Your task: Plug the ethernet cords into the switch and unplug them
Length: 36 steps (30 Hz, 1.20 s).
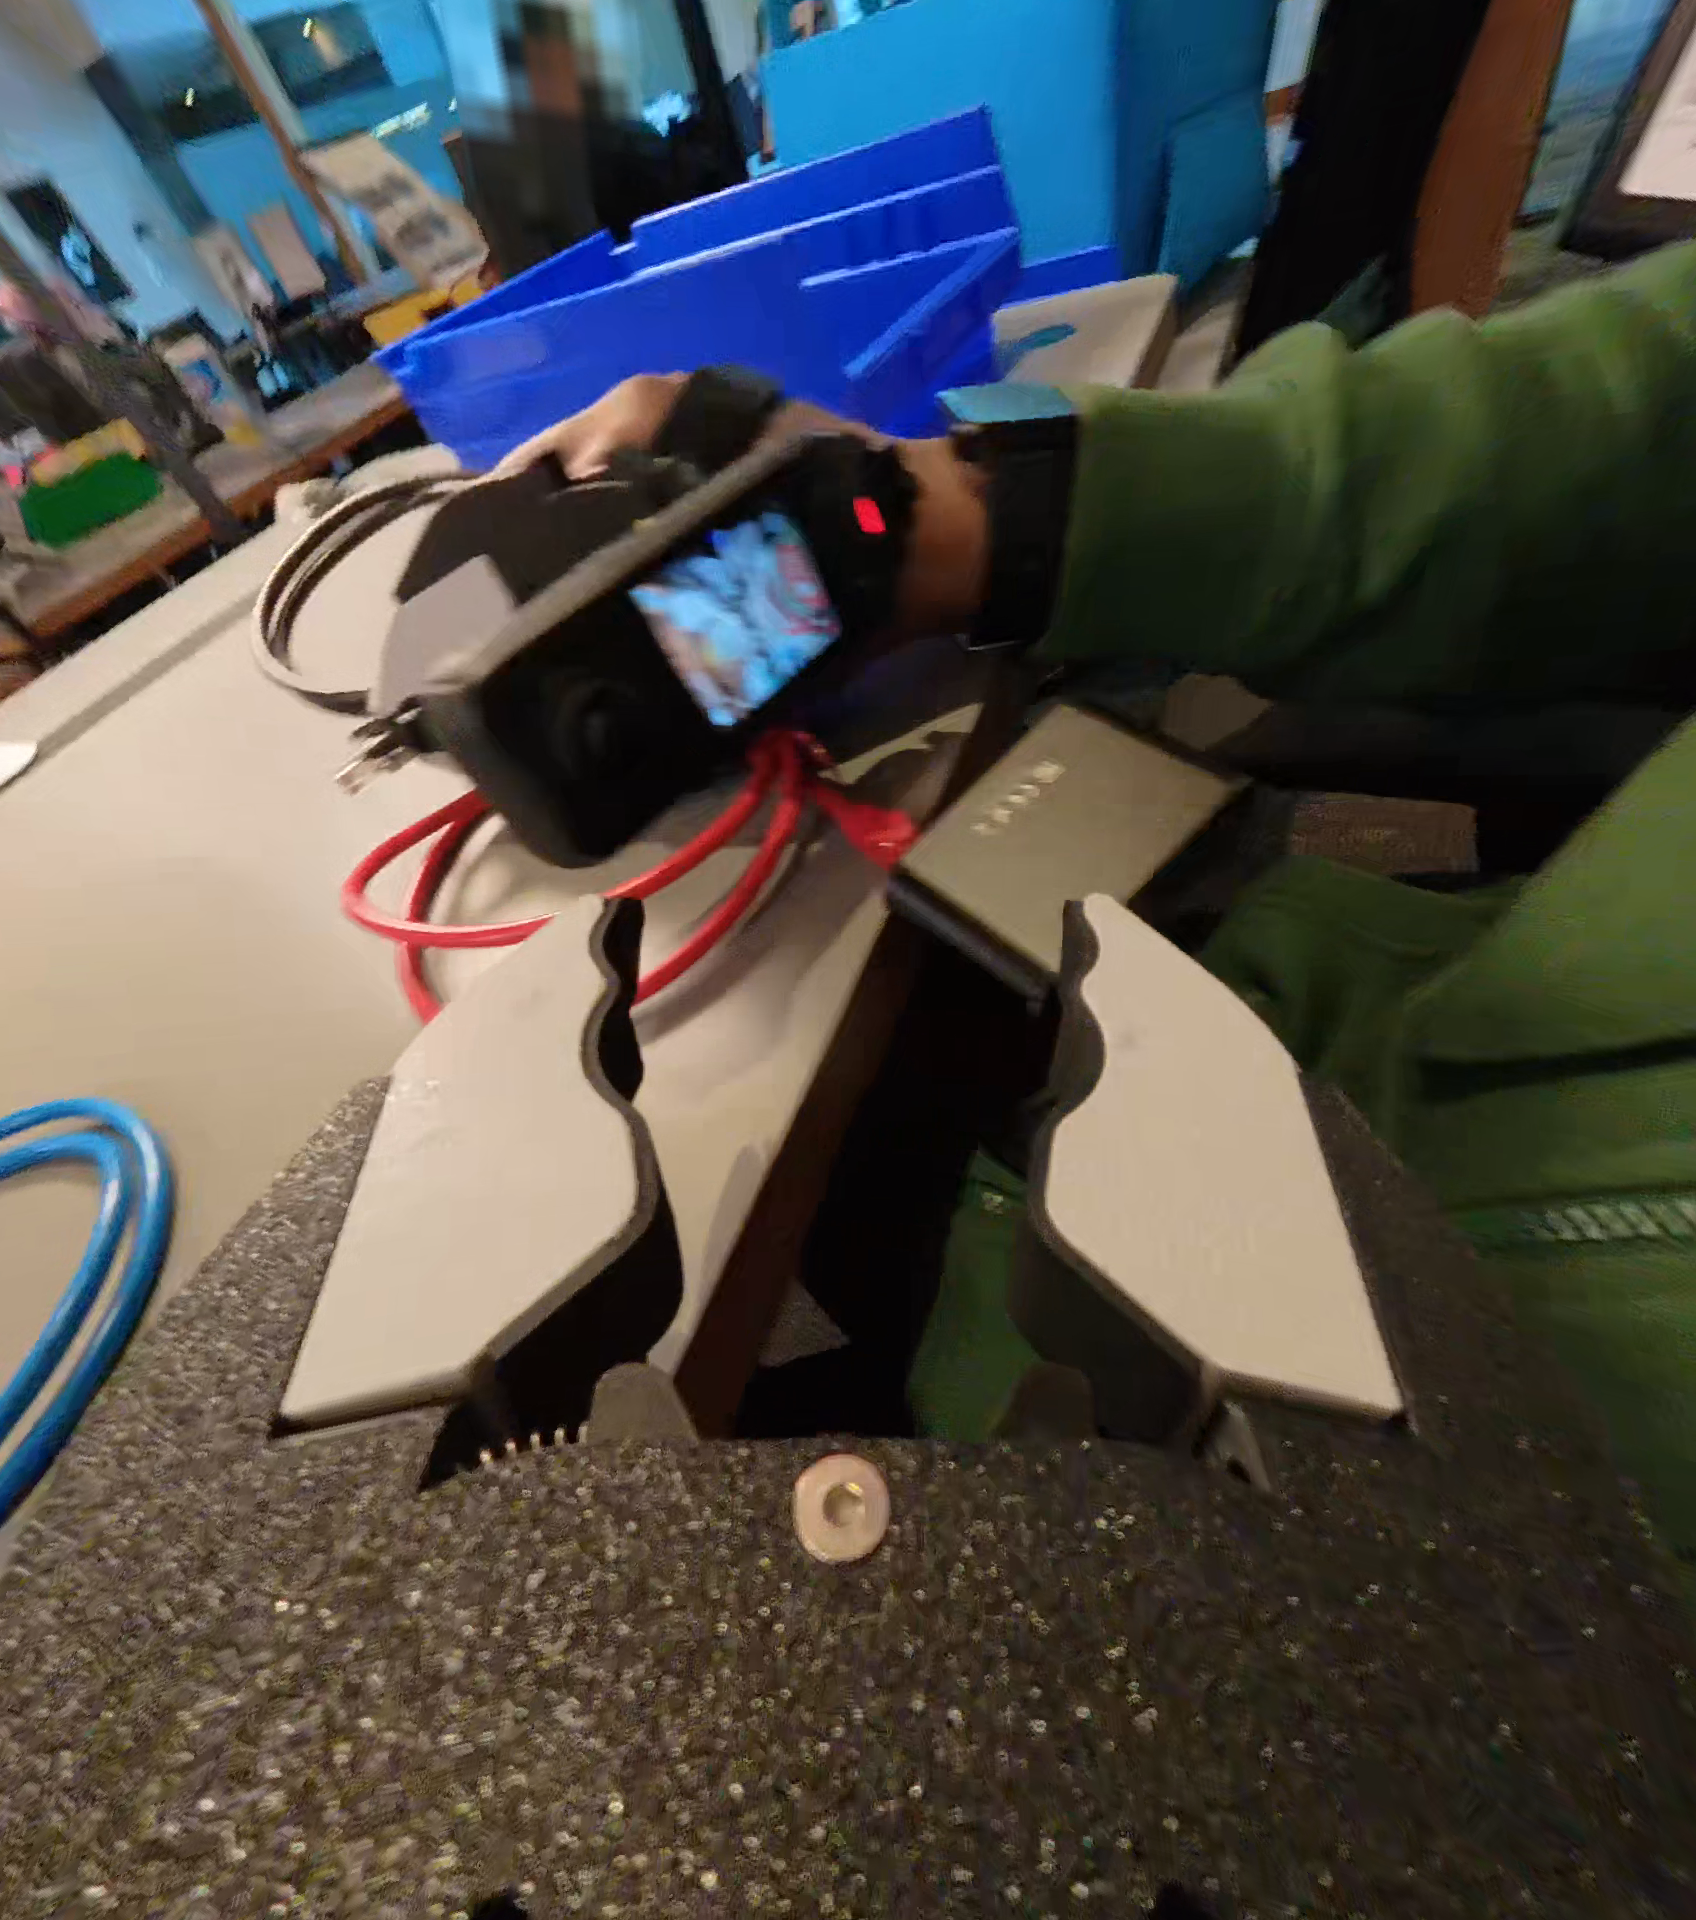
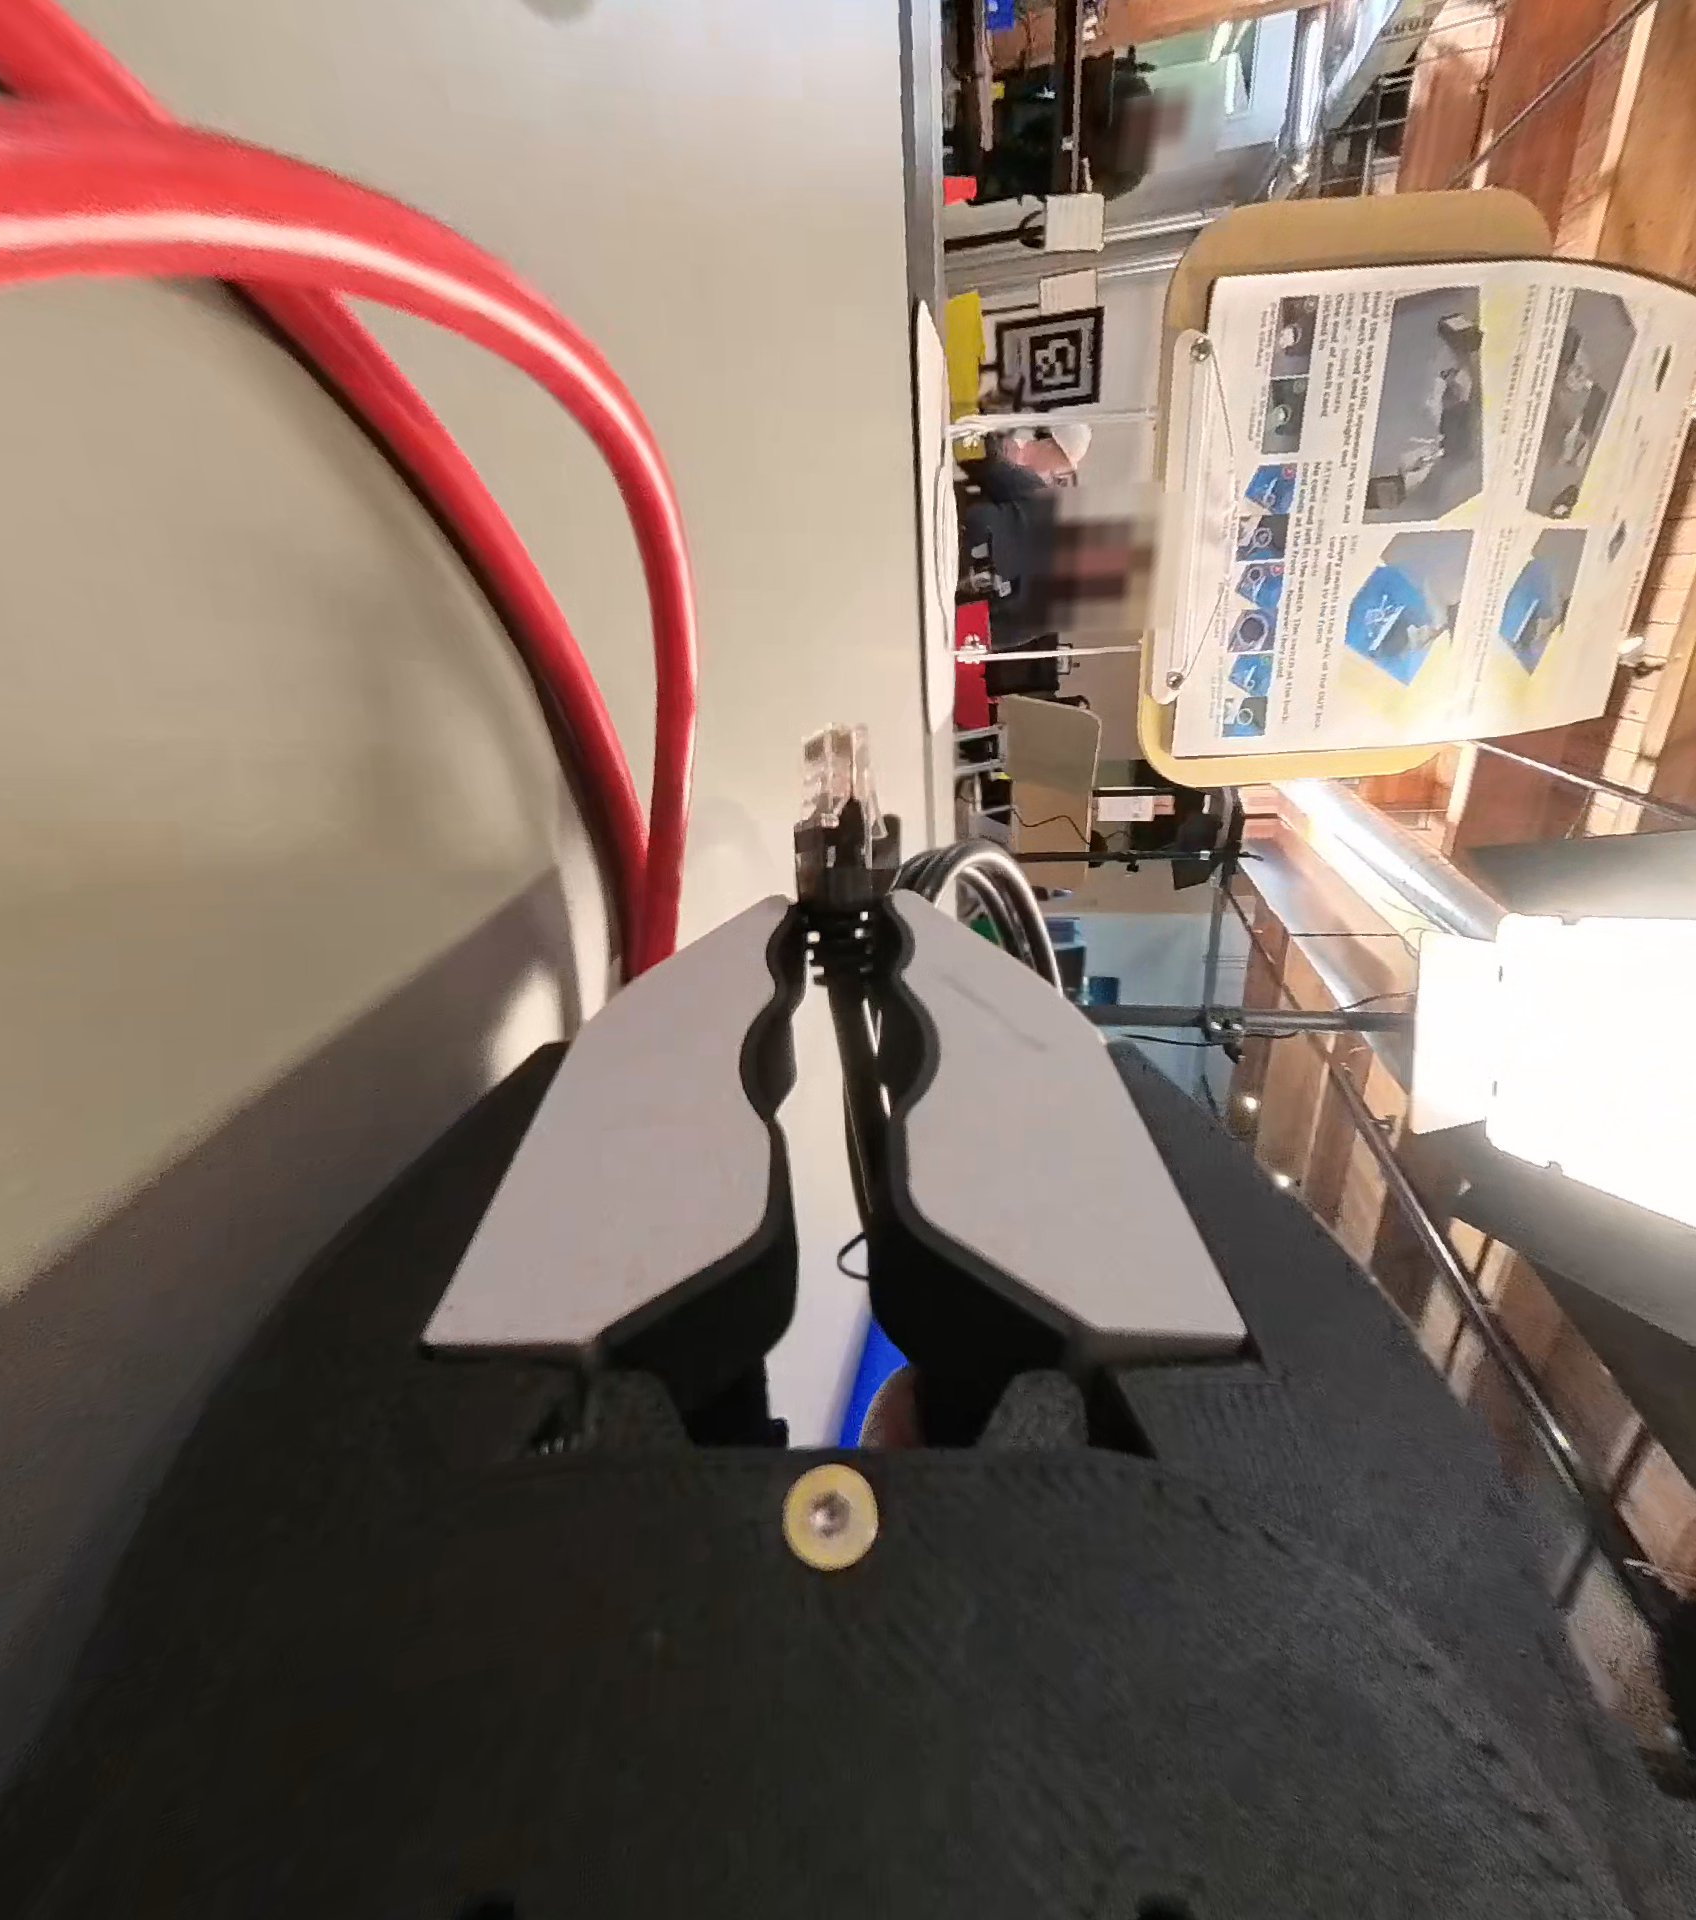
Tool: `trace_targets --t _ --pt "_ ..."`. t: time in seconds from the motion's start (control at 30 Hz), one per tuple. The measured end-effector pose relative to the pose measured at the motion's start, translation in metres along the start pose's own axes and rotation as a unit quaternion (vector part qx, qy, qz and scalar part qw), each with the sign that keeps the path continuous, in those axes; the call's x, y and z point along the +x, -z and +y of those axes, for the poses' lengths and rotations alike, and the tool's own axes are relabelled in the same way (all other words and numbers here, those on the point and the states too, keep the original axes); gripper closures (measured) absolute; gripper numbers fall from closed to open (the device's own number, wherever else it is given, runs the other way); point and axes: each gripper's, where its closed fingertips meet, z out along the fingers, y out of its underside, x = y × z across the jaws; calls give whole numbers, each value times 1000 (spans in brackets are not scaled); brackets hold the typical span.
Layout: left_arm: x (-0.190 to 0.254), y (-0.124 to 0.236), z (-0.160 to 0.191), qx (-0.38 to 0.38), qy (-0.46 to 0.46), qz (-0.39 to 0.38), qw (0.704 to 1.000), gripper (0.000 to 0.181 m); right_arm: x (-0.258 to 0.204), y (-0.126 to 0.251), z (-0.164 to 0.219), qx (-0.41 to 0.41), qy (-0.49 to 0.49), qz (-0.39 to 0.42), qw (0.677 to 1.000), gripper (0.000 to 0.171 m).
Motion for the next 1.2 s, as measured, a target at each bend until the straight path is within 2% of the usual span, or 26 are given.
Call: trace_targets --t 0.07,0.13,0.23,0.33,0.37,0.43,0.5,0.57,0.73,0.83,0.97,1.1,1.2 --pt "21 -4 6 9 -55 -3 998 102 -1 -1 0 4 -17 -7 1000 160" --pt "34 -16 21 -13 -141 -20 990 101 -1 -1 1 4 -26 -11 1000 159" --pt "40 -36 35 -49 -282 -64 956 99 -2 -1 0 7 -30 -12 999 159" --pt "41 -54 31 -47 -361 -99 926 101 -2 -1 1 9 -40 -18 999 159" --pt "42 -58 26 -38 -377 -107 919 108 -3 -1 1 10 -45 -20 999 159" --pt "38 -63 18 -26 -414 -137 900 138 -2 -1 1 13 -56 -22 998 159" --pt "38 -63 13 -11 -437 -146 887 148 1 0 2 21 -59 -10 998 159" --pt "30 -56 5 5 -416 -162 895 154 7 4 3 29 -58 7 998 159" --pt "-9 -23 -19 60 -267 -159 948 154 47 30 -2 79 -101 109 986 159" --pt "-12 -10 -36 98 -186 -93 973 155 77 50 7 84 -133 188 970 159" --pt "-31 4 -51 111 -156 -70 979 155 101 72 22 80 -150 253 952 160" --pt "-67 22 -64 153 -54 -41 986 155 109 88 26 86 -147 265 949 160" --pt "-100 29 -70 194 19 -26 981 155 113 99 18 94 -143 253 952 160"
